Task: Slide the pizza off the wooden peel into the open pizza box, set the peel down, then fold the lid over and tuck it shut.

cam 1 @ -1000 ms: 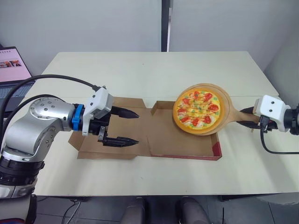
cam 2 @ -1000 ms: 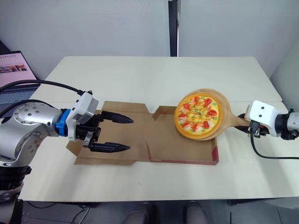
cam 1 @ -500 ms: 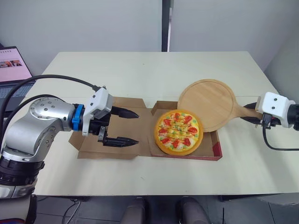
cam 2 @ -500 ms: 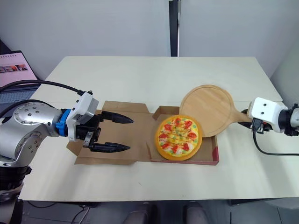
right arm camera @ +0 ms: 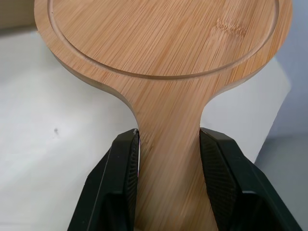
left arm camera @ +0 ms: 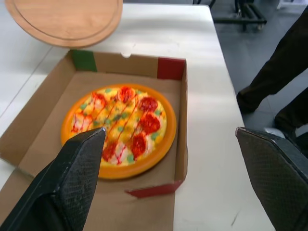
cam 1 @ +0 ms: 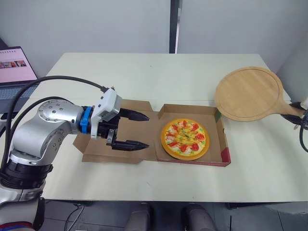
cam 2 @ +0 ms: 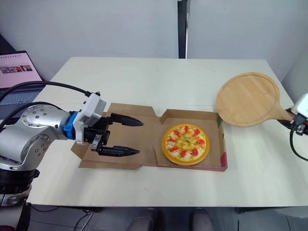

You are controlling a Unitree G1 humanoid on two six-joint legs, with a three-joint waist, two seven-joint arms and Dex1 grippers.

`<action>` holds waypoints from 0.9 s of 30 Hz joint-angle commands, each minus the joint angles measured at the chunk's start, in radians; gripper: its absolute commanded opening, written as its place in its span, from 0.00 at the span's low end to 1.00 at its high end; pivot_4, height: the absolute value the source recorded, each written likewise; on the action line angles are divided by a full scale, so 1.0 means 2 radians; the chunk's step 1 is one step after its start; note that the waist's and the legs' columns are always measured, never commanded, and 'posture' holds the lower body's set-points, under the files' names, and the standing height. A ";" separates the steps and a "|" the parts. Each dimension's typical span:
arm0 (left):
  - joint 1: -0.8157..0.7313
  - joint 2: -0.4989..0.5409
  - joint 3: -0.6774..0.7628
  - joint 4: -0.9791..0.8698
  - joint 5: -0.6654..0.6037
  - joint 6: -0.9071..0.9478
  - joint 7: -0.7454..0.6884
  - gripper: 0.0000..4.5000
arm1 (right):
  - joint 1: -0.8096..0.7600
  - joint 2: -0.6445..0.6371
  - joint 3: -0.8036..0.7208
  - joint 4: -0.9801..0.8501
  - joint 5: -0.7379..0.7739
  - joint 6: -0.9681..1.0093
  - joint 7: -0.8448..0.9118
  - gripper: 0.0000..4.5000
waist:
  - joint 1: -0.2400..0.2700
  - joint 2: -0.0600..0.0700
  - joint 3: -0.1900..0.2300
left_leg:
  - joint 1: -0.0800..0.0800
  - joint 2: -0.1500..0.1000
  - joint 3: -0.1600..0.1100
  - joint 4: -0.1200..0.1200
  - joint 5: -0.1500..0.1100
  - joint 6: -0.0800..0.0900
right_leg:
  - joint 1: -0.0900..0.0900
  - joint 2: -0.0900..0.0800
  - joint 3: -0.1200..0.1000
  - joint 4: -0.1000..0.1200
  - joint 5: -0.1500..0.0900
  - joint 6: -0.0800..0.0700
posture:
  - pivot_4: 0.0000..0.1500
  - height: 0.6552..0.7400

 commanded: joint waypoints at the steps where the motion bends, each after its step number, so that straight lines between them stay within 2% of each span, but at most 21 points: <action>1: -0.022 -0.016 0.011 -0.022 -0.032 0.023 0.018 1.00 | 0.064 0.037 -0.112 -0.069 0.035 0.066 -0.026 0.36 | 0.003 0.000 0.000 | 0.000 0.000 0.000 0.000 0.000 0.000 | 0.000 0.000 0.000 0.000 0.000 0.000 | 1.00 1.00; 6: -0.050 -0.047 0.008 -0.026 -0.051 0.045 0.044 1.00 | 0.137 0.121 -0.181 -0.140 0.069 0.144 -0.073 0.36 | 0.003 0.000 0.000 | 0.000 0.000 -0.001 0.003 0.000 0.000 | 0.001 0.000 0.000 0.000 0.000 0.000 | 1.00 1.00; 13: -0.092 -0.080 -0.006 -0.028 -0.061 0.073 0.076 1.00 | 0.174 0.194 -0.190 -0.174 0.098 0.203 -0.135 0.36 | 0.003 0.001 0.000 | 0.001 0.000 -0.002 0.004 0.000 0.000 | 0.003 0.001 -0.001 0.000 0.000 0.001 | 1.00 1.00; 19: -0.113 -0.100 -0.013 -0.036 -0.070 0.098 0.100 1.00 | 0.171 0.200 -0.159 -0.160 0.106 0.236 -0.163 0.36 | 0.002 0.001 0.000 | 0.001 0.000 -0.002 0.004 0.000 0.000 | 0.003 0.001 0.000 0.000 0.000 0.001 | 1.00 1.00; 27: -0.101 -0.110 -0.020 -0.054 -0.067 0.104 0.124 1.00 | 0.163 0.197 -0.125 -0.139 0.103 0.256 -0.193 0.36 | 0.003 0.001 0.000 | 0.001 0.000 -0.002 0.004 0.000 0.000 | 0.003 0.001 -0.001 0.000 0.000 0.001 | 1.00 1.00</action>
